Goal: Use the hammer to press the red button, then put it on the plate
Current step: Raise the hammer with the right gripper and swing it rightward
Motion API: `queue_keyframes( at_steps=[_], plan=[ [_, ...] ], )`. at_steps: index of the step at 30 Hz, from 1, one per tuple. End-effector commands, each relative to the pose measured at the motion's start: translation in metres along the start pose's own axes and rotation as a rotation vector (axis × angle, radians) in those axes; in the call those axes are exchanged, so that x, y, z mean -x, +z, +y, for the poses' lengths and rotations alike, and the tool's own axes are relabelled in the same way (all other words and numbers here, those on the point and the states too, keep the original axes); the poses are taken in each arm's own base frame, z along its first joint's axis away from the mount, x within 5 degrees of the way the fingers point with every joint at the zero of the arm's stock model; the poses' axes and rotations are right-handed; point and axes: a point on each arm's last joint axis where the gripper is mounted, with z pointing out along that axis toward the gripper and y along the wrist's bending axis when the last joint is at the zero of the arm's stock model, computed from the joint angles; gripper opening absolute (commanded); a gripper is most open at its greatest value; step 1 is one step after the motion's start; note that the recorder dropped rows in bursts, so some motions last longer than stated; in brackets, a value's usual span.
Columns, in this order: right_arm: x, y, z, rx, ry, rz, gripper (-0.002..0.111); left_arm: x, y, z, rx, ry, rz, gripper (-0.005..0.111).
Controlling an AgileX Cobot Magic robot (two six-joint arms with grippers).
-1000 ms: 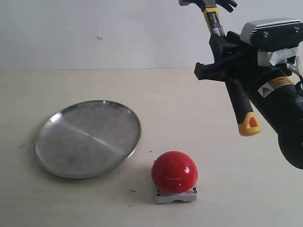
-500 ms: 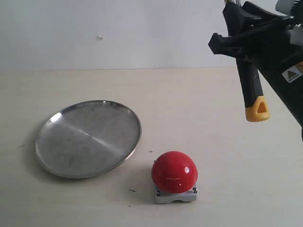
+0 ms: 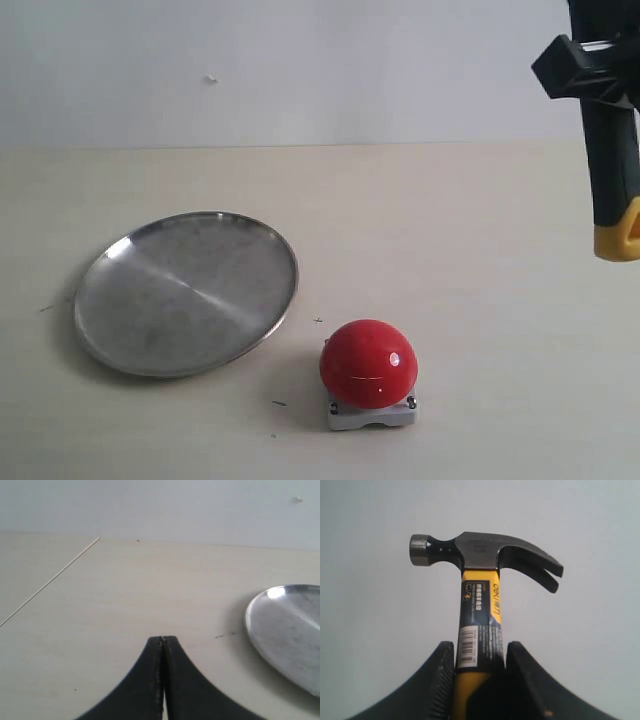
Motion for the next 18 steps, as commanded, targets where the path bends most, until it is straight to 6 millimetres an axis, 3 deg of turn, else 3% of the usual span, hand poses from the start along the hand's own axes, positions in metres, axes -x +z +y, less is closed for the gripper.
queue_keyframes(
  at_steps=[1, 13, 16, 18],
  plan=[
    [0.0083, -0.0028, 0.0001, 0.0, -0.01, -0.068, 0.0, 0.0008, -0.0004, -0.0004, -0.008, 0.001, -0.011, 0.0],
    [0.0082, -0.0028, 0.0024, 0.025, -0.02, -0.068, 0.0, 0.0008, -0.0004, -0.0004, -0.008, 0.001, -0.011, 0.0],
    [0.0082, -0.0029, 0.0029, 0.031, -0.017, -0.068, 0.0, 0.003, -0.0005, 0.0009, 0.009, 0.108, -0.035, 0.0],
    [0.0082, -0.0029, 0.0029, 0.031, -0.012, -0.068, 0.0, 0.0075, -0.0008, -0.0003, -0.002, 0.089, -0.085, 0.0]
  ],
)
